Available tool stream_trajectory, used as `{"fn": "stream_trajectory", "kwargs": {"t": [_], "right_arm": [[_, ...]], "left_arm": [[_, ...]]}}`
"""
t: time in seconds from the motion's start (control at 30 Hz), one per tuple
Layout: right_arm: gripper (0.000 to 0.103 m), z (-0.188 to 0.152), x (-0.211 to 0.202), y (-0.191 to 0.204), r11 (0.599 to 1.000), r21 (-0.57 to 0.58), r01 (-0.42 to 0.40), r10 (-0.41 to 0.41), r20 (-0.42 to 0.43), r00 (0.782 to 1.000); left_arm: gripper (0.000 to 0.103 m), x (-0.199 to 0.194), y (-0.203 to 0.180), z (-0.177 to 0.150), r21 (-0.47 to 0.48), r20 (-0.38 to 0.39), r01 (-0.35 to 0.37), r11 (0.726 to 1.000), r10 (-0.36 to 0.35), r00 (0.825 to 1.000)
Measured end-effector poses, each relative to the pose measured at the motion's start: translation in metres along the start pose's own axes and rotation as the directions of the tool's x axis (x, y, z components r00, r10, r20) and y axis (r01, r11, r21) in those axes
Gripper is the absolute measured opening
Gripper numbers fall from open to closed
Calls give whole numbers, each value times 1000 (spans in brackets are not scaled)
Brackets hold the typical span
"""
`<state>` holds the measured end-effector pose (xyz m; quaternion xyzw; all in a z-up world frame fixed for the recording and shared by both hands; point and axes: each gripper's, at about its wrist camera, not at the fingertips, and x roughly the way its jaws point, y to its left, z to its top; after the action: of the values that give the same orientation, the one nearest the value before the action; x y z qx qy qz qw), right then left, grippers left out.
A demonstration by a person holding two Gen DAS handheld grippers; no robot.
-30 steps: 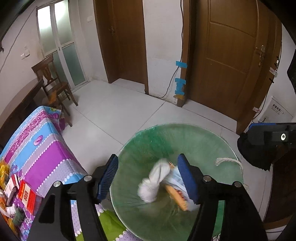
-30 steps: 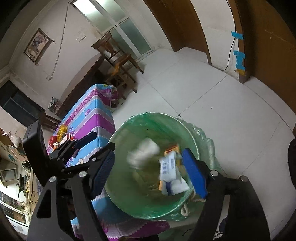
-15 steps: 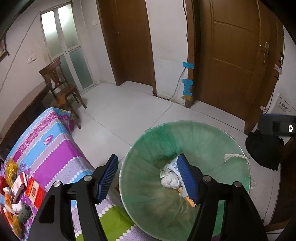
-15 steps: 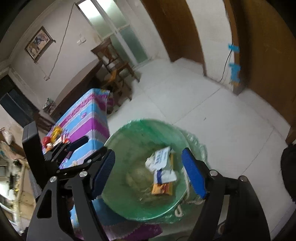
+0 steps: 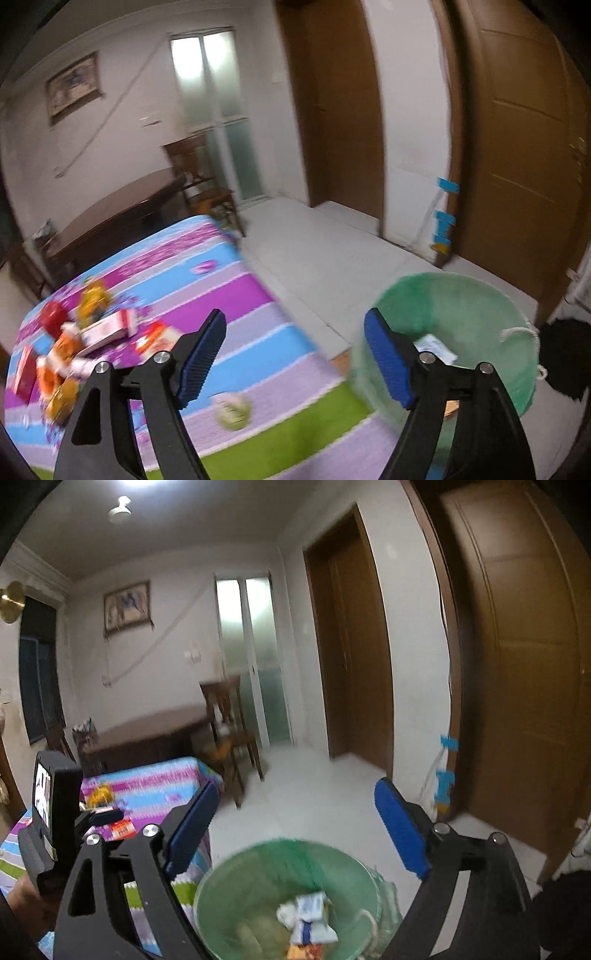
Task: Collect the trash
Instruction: 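Return both tools from the bin to the table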
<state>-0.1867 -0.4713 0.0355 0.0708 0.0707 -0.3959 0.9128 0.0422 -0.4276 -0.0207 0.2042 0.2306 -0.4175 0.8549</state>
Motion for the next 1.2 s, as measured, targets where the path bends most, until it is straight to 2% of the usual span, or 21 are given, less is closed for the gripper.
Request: {"fn": "stream_trajectory", "kwargs": {"t": [0.13,0.3,0.57,0.67,0.77,0.93,0.97,1.07,1.2], "right_arm": [[94,-12,-6,22,1000,-25,-16,18,105,994],[97,-27,1,55,995,-65,-73,81,132,988],[98,-44,34,109,977,-84,-195,197,18,980],[98,-49,42,126,969,-76,-233,231,-29,972],[98,-55,51,150,957,-83,-277,270,-89,959],[97,-64,70,179,933,-95,-346,325,-183,928],[97,-66,75,183,931,-91,-353,330,-202,922],[98,-73,92,190,927,-55,-371,347,-252,903],[98,-78,116,196,923,22,-384,372,-305,877]], "left_arm": [[82,-21,47,-12,-76,14,-67,995,68,998],[85,-56,107,-29,-145,46,-149,978,158,986],[89,-100,211,-58,-274,34,-233,933,251,967],[89,-109,259,-73,-334,-1,-282,899,299,954],[89,-114,316,-92,-426,-60,-321,846,327,943],[88,-108,393,-123,-548,-143,-324,771,295,945],[83,-106,402,-128,-562,-149,-315,765,281,948],[78,-88,433,-139,-618,-157,-246,746,189,969],[67,-51,447,-140,-652,-165,-172,738,84,983]]}}
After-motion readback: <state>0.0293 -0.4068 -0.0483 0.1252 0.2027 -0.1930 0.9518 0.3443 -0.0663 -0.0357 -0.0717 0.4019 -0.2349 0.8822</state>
